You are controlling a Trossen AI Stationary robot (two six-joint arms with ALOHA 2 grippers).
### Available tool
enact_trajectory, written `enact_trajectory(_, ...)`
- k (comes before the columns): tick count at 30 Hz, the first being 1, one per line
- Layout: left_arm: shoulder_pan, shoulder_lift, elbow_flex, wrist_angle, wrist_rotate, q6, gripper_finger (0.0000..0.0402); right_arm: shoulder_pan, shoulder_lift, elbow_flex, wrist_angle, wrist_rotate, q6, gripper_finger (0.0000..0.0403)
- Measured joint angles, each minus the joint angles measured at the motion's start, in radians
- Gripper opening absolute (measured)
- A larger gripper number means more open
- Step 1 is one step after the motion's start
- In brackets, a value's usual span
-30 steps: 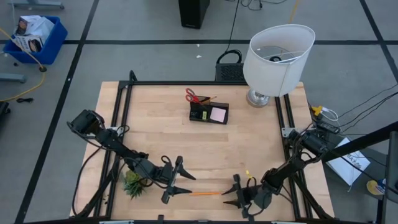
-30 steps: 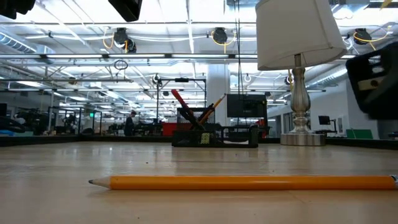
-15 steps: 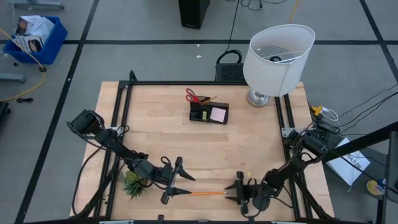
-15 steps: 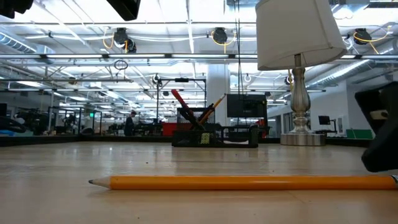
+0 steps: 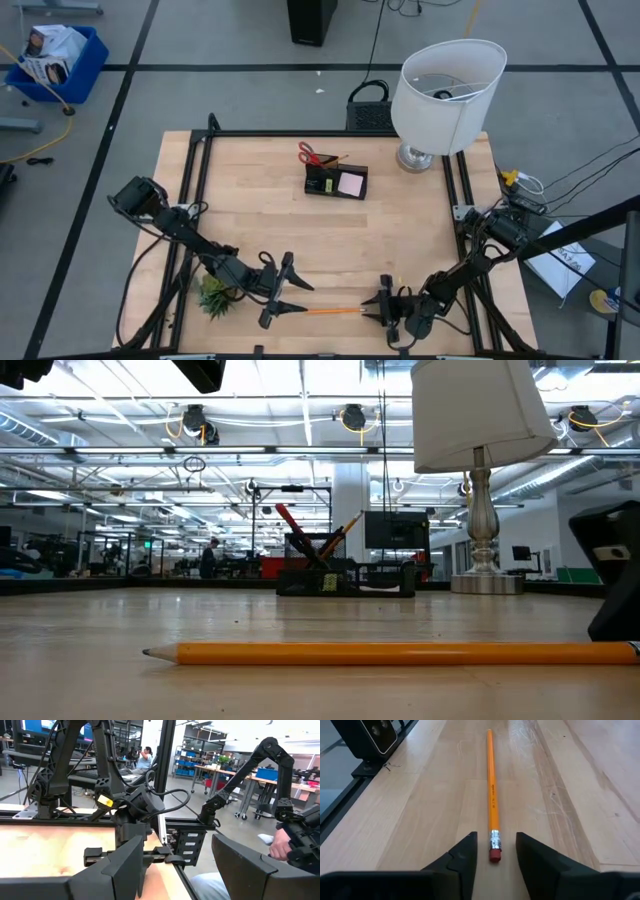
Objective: Pick and place office supplies into organizer
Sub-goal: Put the yellow pencil into the desk organizer
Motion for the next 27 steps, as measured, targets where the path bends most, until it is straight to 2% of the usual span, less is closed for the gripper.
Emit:
enact_trajectory(12, 0.000, 0.000, 0.000, -0.018, -0.030, -0.006, 0.0244, -0.026, -0.002, 0.000, 0.001, -0.048, -0.012, 0.0015)
enact_trajectory(19, 0.000, 0.000, 0.000, -0.021, -0.052, -0.008, 0.0244, -0.033, 0.000, -0.001, 0.020, -0.052, -0.090, 0.0020)
enact_trajectory(27, 0.000, 0.000, 0.000, -0.021, -0.052, -0.009, 0.0244, -0.045, 0.005, -0.003, 0.121, -0.057, -0.224, 0.0012)
